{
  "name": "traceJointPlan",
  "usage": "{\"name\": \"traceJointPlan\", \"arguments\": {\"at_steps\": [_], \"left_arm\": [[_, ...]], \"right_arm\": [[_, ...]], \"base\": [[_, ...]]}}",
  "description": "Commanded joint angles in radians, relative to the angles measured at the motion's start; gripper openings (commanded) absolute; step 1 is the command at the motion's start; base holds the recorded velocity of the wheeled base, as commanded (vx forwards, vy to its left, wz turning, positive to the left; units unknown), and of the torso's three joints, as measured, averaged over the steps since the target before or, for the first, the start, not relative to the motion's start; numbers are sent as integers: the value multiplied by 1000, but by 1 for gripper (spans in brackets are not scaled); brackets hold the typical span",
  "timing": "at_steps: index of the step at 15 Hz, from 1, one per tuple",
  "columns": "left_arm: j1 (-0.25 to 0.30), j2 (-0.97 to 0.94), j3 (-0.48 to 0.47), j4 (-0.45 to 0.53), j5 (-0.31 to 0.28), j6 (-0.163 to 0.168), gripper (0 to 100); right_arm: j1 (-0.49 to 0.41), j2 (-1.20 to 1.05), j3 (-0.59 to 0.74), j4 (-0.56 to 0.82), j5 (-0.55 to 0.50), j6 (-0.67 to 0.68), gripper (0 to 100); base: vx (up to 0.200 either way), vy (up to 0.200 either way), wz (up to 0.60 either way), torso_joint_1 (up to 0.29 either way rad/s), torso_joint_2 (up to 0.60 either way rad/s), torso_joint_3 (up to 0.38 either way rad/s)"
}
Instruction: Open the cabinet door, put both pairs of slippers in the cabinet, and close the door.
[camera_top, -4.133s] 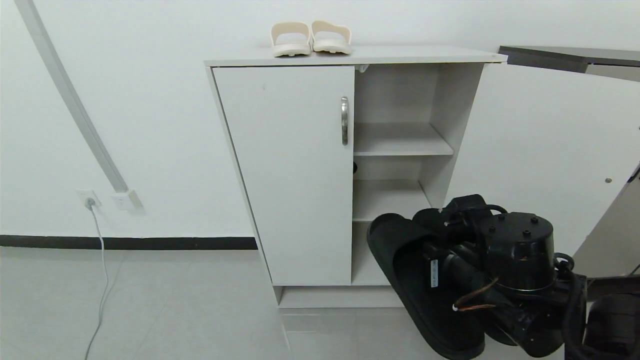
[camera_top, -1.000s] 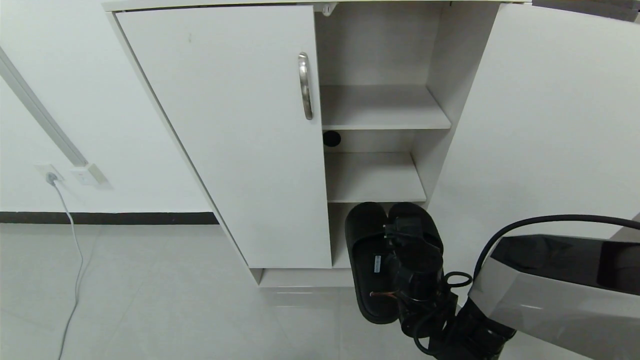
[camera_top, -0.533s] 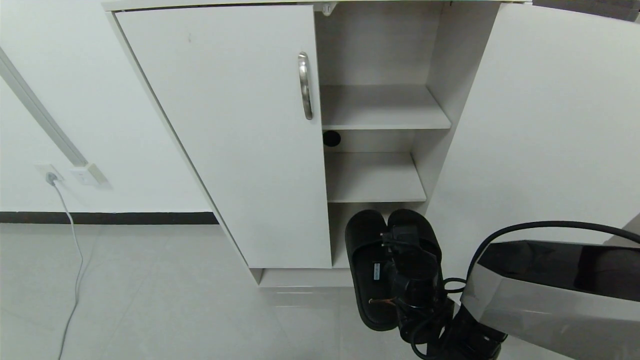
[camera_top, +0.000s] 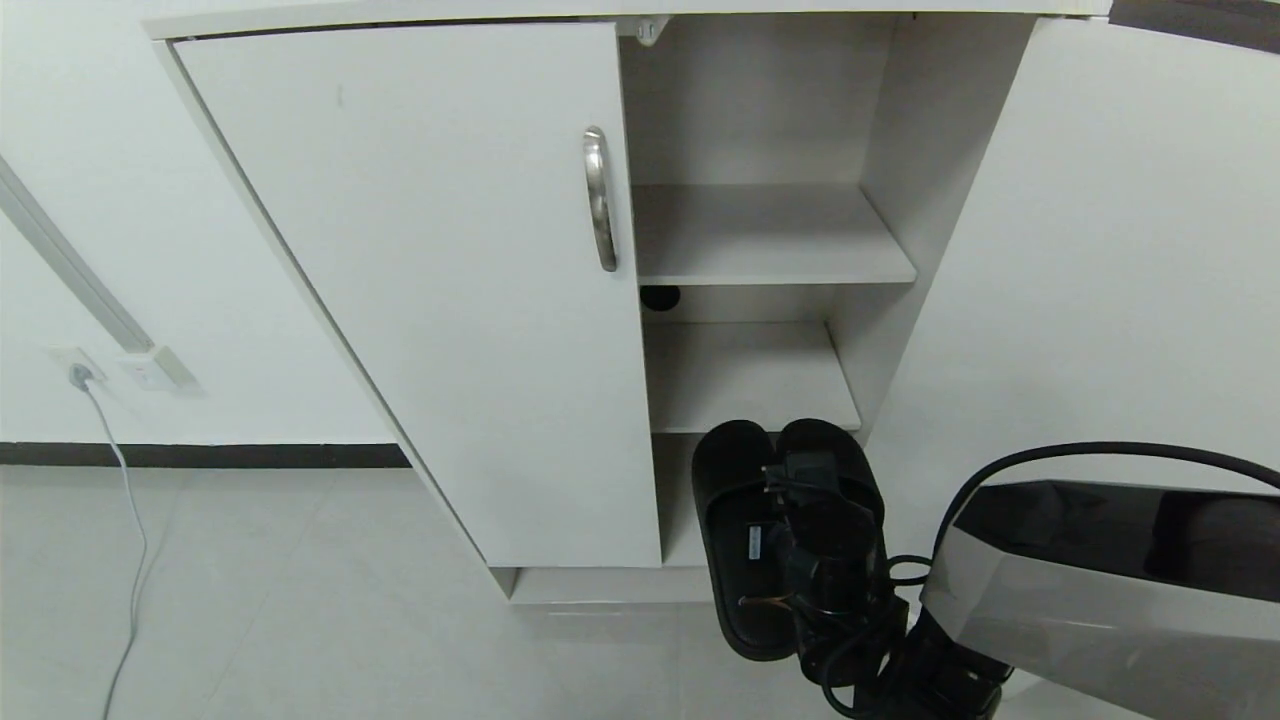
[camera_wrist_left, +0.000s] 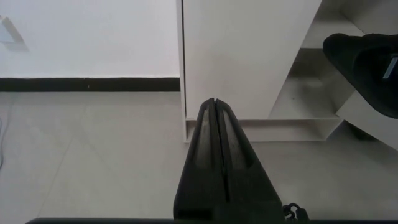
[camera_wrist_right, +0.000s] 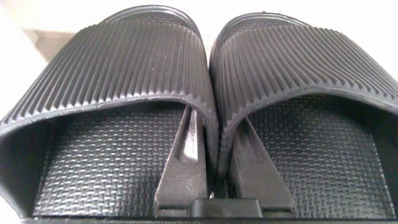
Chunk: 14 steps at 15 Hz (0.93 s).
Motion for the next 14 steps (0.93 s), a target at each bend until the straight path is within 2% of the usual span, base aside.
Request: {"name": "traceJointPlan", "arguments": {"at_steps": [1, 4, 12, 14], "left_arm": [[0, 1, 0, 0, 0, 0, 0], [0, 1, 0, 0, 0, 0, 0], [0, 1, 0, 0, 1, 0, 0], [0, 1, 0, 0, 1, 2, 0]], "right_arm": [[-1, 0, 0, 0, 0, 0, 0], [0, 11, -2, -2, 0, 0, 0], [-40, 45, -115, 58, 9, -2, 0], [-40, 46, -114, 58, 9, -2, 0]], "base": [[200, 0, 0, 2, 2, -2], [200, 0, 0, 2, 4, -7], [0, 0, 0, 0, 0, 0], [200, 0, 0, -2, 5, 7]]}}
